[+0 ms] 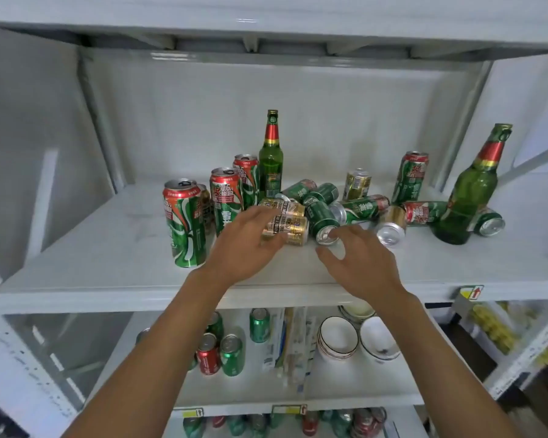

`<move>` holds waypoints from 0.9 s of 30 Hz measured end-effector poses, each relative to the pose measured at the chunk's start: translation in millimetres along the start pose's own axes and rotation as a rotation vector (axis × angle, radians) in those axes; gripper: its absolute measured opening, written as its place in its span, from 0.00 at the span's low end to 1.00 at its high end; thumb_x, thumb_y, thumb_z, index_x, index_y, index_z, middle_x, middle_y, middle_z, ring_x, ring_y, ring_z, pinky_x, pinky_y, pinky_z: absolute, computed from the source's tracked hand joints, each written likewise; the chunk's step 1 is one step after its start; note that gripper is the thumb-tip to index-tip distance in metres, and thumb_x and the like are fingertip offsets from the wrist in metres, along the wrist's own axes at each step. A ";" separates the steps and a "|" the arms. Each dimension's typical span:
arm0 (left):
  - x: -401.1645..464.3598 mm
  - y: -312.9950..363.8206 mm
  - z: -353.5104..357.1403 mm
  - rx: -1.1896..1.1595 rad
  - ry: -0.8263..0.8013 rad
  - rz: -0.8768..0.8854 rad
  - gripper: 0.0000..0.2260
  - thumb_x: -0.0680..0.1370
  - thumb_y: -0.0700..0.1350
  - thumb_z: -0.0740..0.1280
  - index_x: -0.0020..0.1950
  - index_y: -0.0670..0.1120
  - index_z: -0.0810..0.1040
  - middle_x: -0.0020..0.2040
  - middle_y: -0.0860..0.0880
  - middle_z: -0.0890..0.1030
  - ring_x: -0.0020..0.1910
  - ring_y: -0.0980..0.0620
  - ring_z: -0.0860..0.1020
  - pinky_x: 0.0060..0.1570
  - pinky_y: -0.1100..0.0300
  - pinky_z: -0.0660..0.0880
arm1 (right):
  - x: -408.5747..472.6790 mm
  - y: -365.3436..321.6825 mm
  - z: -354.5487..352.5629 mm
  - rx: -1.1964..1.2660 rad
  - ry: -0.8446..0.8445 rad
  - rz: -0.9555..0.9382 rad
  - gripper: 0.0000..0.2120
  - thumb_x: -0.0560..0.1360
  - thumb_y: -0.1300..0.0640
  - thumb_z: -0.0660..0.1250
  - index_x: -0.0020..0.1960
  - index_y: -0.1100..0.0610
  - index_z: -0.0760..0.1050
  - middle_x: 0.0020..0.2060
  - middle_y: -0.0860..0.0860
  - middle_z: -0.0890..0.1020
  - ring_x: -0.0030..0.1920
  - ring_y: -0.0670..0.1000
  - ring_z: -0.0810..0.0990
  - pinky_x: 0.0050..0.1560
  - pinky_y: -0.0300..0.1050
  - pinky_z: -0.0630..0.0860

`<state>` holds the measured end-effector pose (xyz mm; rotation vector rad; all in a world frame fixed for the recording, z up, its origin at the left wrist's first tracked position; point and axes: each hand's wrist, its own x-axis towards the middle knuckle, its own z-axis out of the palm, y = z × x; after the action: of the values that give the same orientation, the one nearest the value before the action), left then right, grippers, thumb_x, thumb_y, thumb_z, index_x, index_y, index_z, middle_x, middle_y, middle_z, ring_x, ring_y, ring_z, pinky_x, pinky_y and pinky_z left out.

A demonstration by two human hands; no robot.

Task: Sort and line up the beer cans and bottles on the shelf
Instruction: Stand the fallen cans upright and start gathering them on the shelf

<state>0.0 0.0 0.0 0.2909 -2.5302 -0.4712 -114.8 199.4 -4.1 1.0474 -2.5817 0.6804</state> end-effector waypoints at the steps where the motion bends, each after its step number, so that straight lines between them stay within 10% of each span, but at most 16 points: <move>1: 2.3 -2.9 1.9 -0.026 -0.002 0.005 0.26 0.83 0.58 0.64 0.79 0.51 0.69 0.77 0.49 0.70 0.75 0.48 0.69 0.72 0.47 0.69 | 2.1 0.5 0.0 0.006 0.005 0.003 0.22 0.78 0.39 0.64 0.66 0.50 0.78 0.64 0.50 0.79 0.64 0.57 0.77 0.55 0.53 0.75; 18: 50.9 -8.9 47.8 0.158 -0.054 -0.094 0.29 0.76 0.50 0.75 0.76 0.52 0.72 0.74 0.51 0.71 0.73 0.48 0.70 0.72 0.48 0.69 | 79.0 52.6 16.8 0.199 0.018 -0.135 0.08 0.76 0.51 0.65 0.46 0.49 0.83 0.44 0.46 0.83 0.43 0.51 0.80 0.47 0.54 0.80; 27: 61.3 -30.2 58.2 0.390 -0.039 0.019 0.32 0.73 0.42 0.75 0.76 0.48 0.70 0.70 0.47 0.72 0.65 0.45 0.71 0.66 0.48 0.74 | 105.3 36.3 35.2 0.210 -0.009 -0.149 0.14 0.75 0.45 0.60 0.50 0.48 0.83 0.48 0.46 0.84 0.49 0.52 0.81 0.54 0.58 0.79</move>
<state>-79.5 -30.2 -28.7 0.4036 -2.6474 0.0294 -216.9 142.8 -2.3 1.2944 -2.4485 0.9246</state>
